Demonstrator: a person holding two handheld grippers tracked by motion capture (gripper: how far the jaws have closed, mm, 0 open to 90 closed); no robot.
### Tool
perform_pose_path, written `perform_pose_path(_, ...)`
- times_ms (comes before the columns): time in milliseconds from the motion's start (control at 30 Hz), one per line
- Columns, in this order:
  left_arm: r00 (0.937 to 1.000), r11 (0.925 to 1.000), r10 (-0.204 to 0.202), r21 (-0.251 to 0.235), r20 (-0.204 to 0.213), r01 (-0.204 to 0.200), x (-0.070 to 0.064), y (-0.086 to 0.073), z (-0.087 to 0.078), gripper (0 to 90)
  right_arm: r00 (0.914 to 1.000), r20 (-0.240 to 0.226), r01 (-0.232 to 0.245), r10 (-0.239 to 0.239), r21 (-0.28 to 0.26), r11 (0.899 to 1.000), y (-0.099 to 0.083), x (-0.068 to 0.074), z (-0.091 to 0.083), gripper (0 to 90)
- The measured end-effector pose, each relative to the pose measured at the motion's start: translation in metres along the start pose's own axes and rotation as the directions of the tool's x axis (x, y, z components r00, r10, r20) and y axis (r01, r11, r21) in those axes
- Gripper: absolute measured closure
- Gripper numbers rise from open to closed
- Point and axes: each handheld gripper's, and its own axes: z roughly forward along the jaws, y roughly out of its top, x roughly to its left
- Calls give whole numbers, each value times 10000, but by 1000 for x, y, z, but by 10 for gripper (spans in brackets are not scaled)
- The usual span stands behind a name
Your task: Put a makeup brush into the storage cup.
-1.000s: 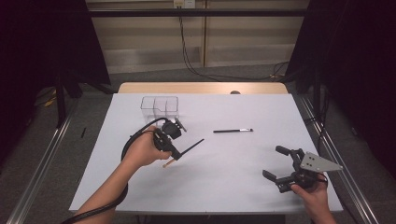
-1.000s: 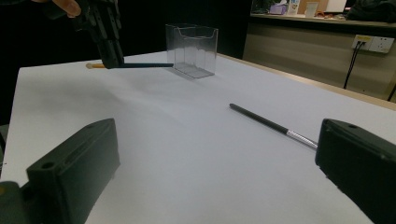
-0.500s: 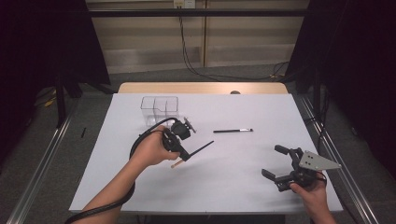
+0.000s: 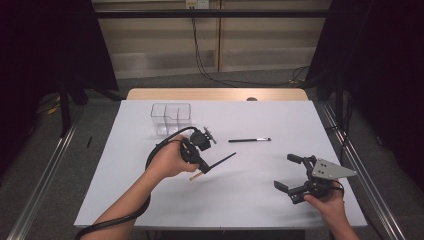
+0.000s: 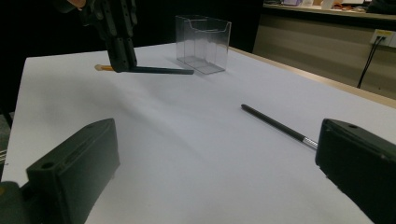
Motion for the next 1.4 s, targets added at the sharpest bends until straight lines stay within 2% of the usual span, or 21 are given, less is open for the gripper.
perform_pose_path(333,9996,9996,260,65,101,-260,-3,8,2,837,9983,-588,65,-28,623,9980,5,1,9,0)
perform_pose_path(467,9996,9997,246,80,100,-247,-4,8,3,837,9969,-787,55,9,820,9966,10,-2,15,0)
perform_pose_path(933,9991,9991,406,113,86,-407,-8,9,6,837,9891,-1471,336,-65,1827,9826,41,-10,44,0)
perform_pose_path(1100,9989,9988,456,176,79,-458,-9,10,9,836,9851,-1719,588,-109,2762,9593,48,-9,60,0)
perform_pose_path(1233,9981,9975,596,361,130,-600,-10,12,10,837,9819,-1892,753,-101,3403,9373,50,-7,71,0)
perform_pose_path(1267,9984,9980,555,308,110,-558,-11,13,10,836,9808,-1941,919,-214,3621,9276,50,-6,74,0)
perform_pose_path(1333,9984,9980,537,330,170,-543,-12,14,11,837,9790,-2024,1036,-262,3822,9183,52,-5,79,0)
perform_pose_path(1367,9984,9980,537,330,170,-543,-12,14,11,836,9790,-2024,1036,-262,3822,9183,52,-5,79,0)
perform_pose_path(1400,9980,9973,615,392,135,-620,-12,15,12,837,9761,-2155,1165,-296,4034,9076,54,-4,84,0)
